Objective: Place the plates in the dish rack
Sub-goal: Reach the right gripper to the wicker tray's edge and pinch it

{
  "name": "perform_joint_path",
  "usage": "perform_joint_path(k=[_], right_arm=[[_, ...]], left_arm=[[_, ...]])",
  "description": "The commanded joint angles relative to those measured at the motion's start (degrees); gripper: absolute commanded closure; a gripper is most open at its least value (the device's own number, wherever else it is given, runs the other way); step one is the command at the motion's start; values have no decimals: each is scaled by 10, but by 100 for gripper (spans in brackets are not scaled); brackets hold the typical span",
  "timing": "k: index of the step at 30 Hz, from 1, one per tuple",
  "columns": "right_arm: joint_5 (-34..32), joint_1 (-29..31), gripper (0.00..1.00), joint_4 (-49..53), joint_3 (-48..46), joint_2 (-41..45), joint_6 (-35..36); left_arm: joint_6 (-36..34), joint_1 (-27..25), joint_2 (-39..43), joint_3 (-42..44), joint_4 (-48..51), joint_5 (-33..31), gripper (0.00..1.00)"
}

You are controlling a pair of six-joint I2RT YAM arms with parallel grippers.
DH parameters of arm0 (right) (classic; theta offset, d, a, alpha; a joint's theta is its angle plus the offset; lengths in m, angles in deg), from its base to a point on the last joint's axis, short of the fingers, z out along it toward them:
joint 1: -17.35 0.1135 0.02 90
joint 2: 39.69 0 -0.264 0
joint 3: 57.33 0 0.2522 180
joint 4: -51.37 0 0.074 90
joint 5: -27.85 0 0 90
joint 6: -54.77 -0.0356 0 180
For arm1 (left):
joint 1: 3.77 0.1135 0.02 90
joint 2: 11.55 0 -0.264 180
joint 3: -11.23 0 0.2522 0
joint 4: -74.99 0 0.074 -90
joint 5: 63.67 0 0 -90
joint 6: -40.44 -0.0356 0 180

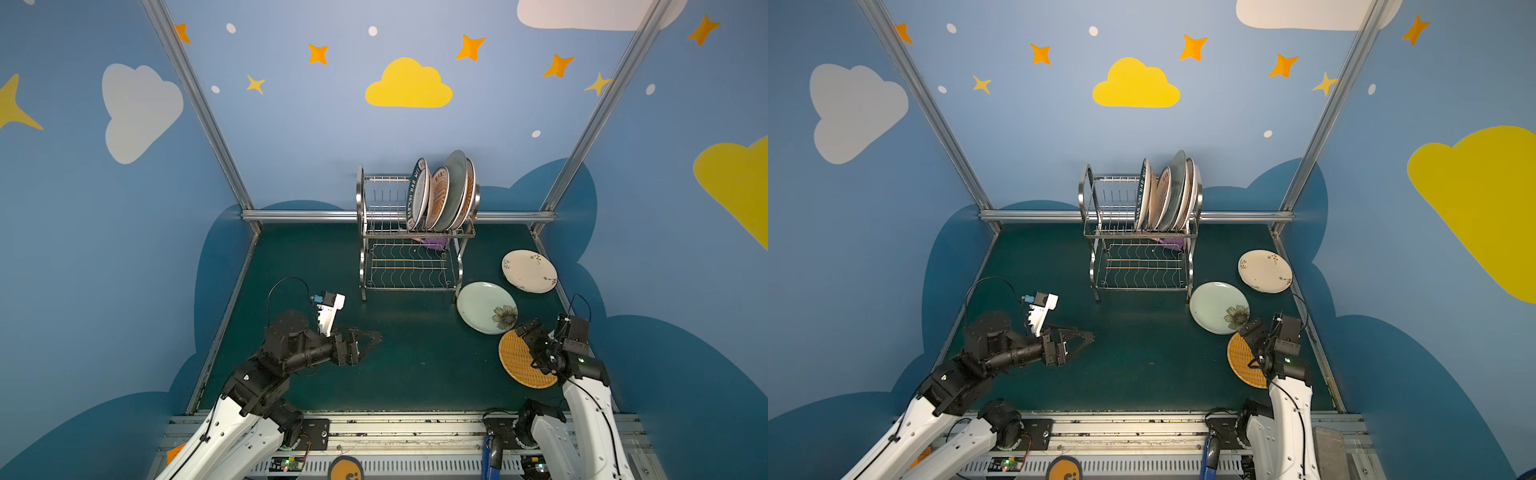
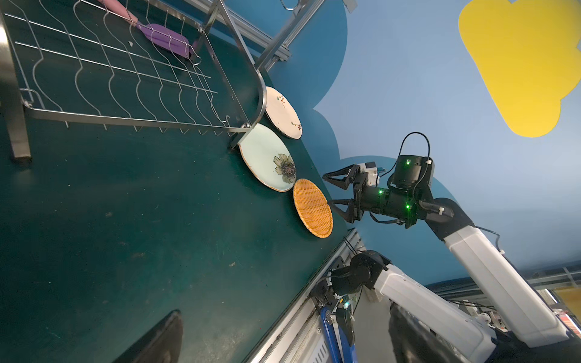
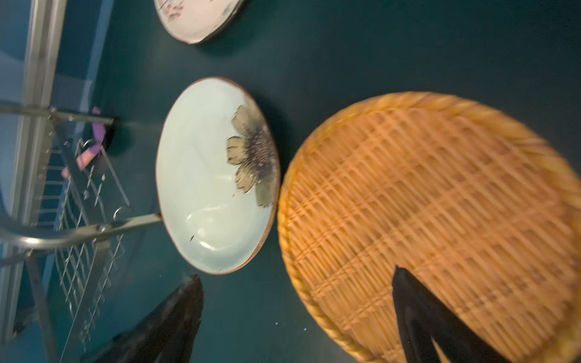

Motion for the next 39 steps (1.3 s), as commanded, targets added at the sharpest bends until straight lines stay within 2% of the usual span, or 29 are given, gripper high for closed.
perform_joint_path(k=[1,5,10,14,19,24,28,39], right_arm=[[-11,-62,8,49,2,13,-4],[14,-152,8,44,-8,9,24],[75,-239,8,5,-28,-37,50],[115,-295,8,-19,-43,-60,68],[131,-339,8,-22,-49,-66,90],[144,-346,8,-32,-49,-52,93],[122,-347,8,-23,-54,-30,90],[145,-348,8,-57,-74,-78,83]], left_arm=[[1,14,4,-2,-18,33,0],[10,26,4,4,-26,47,0],[14,31,1,7,-32,53,0],[16,33,1,9,-35,51,0],[19,36,-5,9,-37,52,0],[22,40,-12,10,-40,56,0],[26,44,-13,12,-46,58,0],[25,48,-9,13,-43,56,0]])
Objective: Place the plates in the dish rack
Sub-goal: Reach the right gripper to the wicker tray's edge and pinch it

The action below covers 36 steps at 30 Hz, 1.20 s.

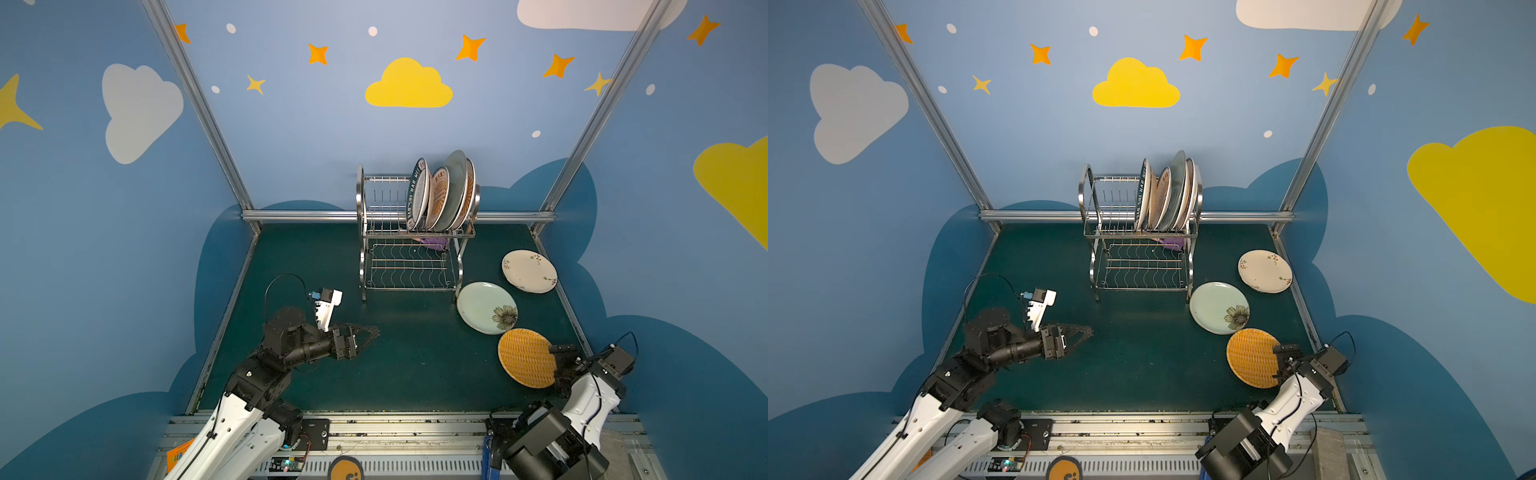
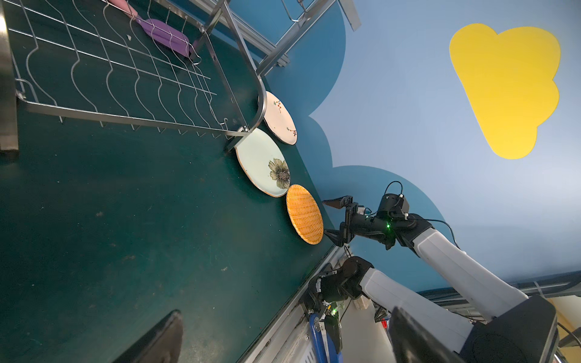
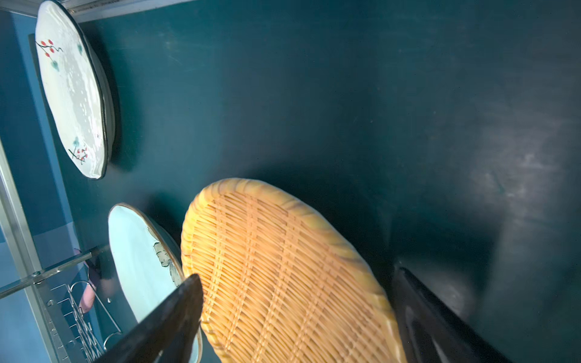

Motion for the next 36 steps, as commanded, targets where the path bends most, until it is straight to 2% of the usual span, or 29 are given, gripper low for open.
perform_joint_path(k=[1,12,18,29,36], right_arm=[[14,-3,8,-20,-14,2,0],[120,-3,10,-47,-31,18,5],[128,-2,14,-35,-38,53,12],[150,-1,38,-28,-39,70,12],[155,0,57,-19,-30,84,20]], left_arm=[[0,2,4,2,-13,8,0],[2,5,2,2,-15,5,0],[4,10,1,2,-15,5,0],[11,22,-3,5,-18,7,0],[14,31,-6,5,-20,11,0]])
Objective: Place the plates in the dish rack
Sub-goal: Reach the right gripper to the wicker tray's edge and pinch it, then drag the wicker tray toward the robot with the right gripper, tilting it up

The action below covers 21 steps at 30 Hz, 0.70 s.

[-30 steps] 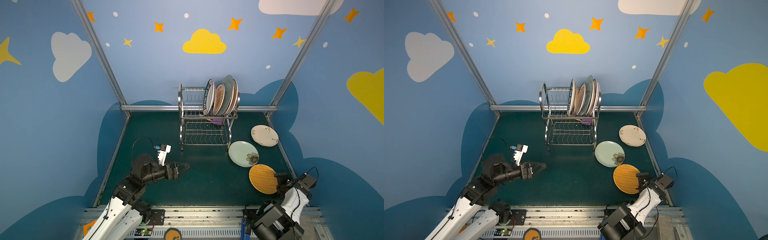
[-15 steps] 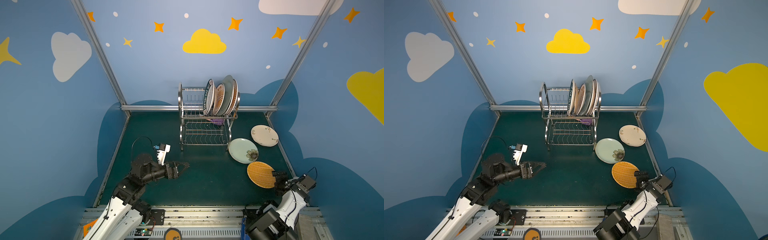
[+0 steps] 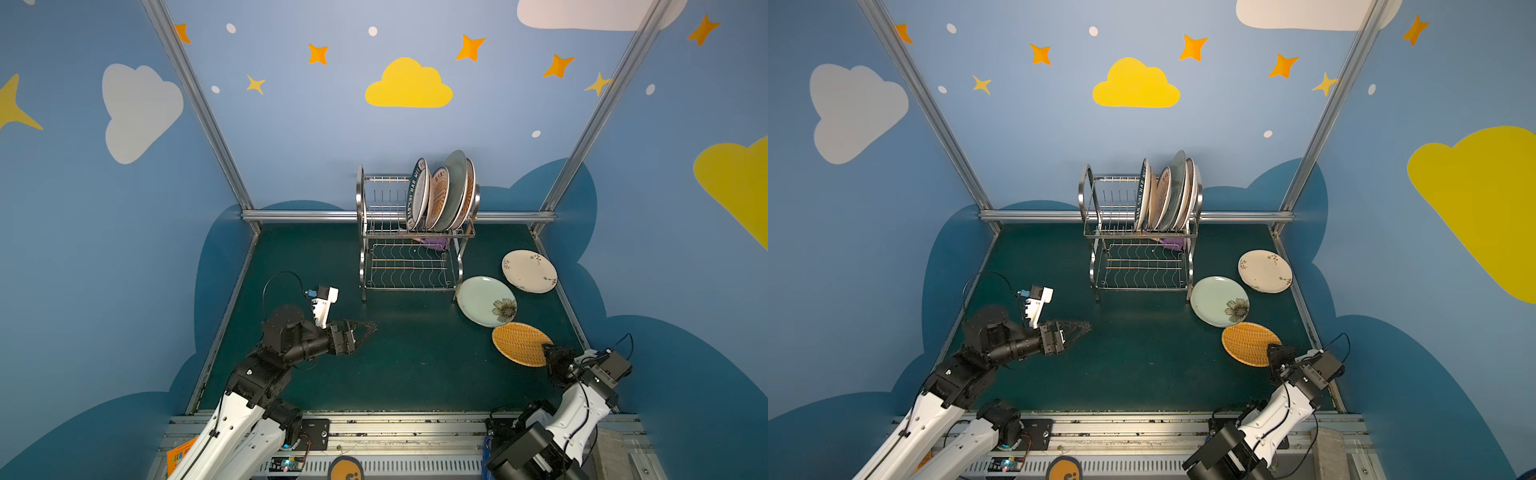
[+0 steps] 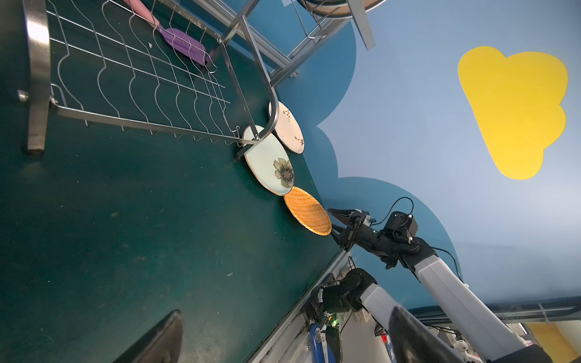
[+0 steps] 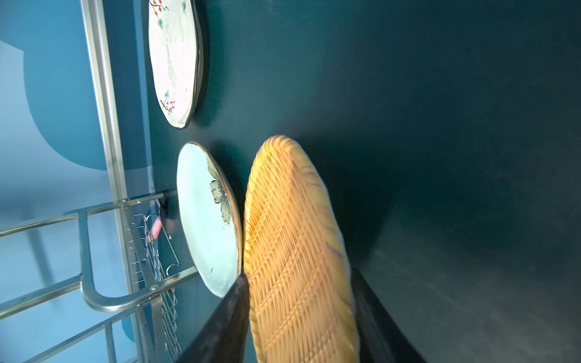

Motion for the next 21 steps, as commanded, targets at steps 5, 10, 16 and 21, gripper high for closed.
perform_joint_path(k=[5,10,16,21], right_arm=[[21,3,69,12,14,4,15],[27,4,83,17,20,3,20],[37,6,97,26,31,2,24],[46,11,100,39,39,1,28]], left_arm=[[5,14,0,6,-23,14,0],[10,23,-1,9,-27,19,0],[10,27,-3,10,-27,16,0],[12,31,-1,12,-27,12,0]])
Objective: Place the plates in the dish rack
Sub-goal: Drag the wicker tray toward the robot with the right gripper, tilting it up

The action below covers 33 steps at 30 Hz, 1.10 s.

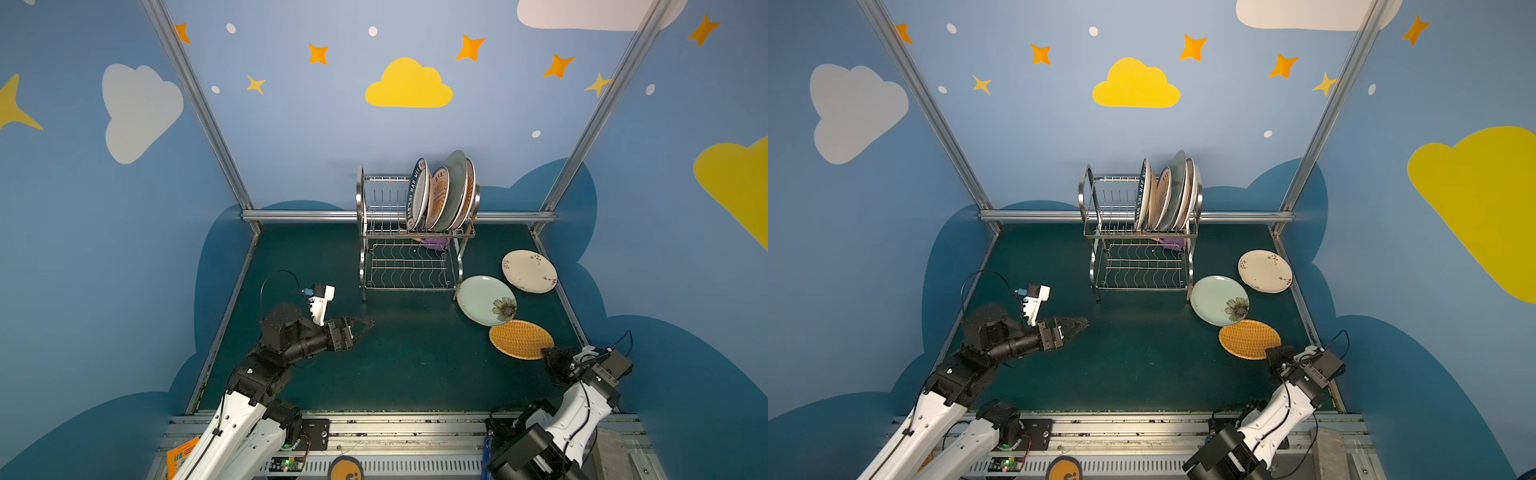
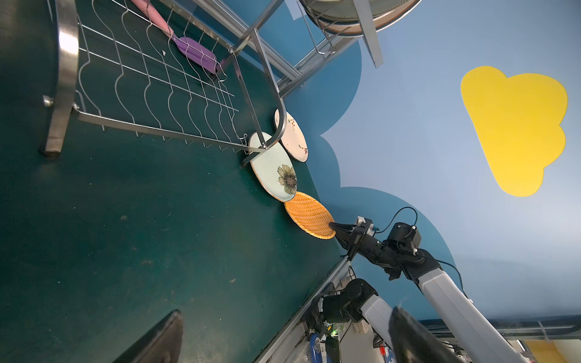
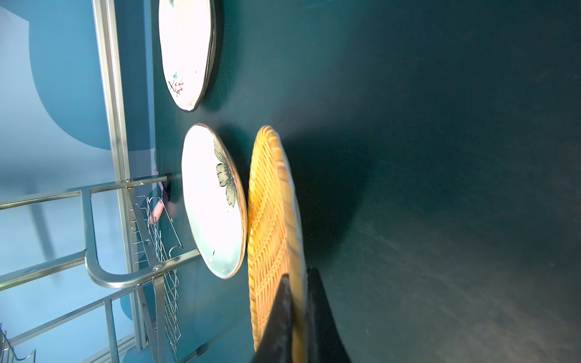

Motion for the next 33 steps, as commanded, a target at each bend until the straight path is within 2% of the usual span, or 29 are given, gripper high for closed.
perform_joint_path(k=[1,9,17,22,28,33], right_arm=[[26,8,100,14,23,0,4],[-20,32,100,67,76,8,18],[-63,123,100,100,107,18,6],[-41,171,100,116,122,10,-12],[-38,266,100,107,131,8,-57],[-68,378,100,74,147,-18,-104]], left_arm=[[2,5,2,5,-14,4,0],[7,18,4,8,-21,15,0],[27,42,4,18,-44,36,0],[41,42,-3,17,-47,37,0],[54,40,-14,29,-81,30,0],[68,15,-23,38,-116,-8,0]])
